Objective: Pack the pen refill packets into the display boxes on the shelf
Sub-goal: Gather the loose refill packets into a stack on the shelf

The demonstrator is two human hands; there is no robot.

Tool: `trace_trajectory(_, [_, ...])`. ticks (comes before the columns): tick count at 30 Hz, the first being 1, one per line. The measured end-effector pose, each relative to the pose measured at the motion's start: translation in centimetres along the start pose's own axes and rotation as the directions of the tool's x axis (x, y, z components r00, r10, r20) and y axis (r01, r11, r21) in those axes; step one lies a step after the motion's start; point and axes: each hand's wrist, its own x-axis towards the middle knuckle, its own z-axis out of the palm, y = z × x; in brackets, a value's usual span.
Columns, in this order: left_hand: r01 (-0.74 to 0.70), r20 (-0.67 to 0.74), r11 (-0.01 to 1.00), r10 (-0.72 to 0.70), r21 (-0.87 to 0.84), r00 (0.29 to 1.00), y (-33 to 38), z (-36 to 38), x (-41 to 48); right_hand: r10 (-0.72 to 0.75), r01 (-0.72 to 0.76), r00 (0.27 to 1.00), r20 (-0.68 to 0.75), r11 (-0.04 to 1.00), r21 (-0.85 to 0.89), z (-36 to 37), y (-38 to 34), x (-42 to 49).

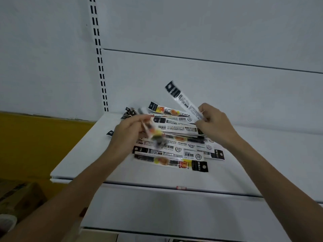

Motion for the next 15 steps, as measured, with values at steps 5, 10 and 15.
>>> trace_trajectory(5, [-0.225,-0.016,0.906,0.246,0.358,0.969,0.8,-0.6,0.3,0.027,0.016,0.992,0.126,0.945,-0.327,2.3,0.3,1.4])
trace_trajectory(10, [-0.316,-0.084,0.664,0.496,0.678,0.864,1.0,-1.6,0.7,-0.037,0.061,0.997,0.066,0.912,-0.406,2.5,0.5,1.5])
trace_trajectory(15, [-0.332,-0.035,0.677,0.468,0.657,0.883,1.4,-1.0,1.4,0.000,-0.012,0.998,-0.070,0.984,-0.176,1.0,0.6,1.1])
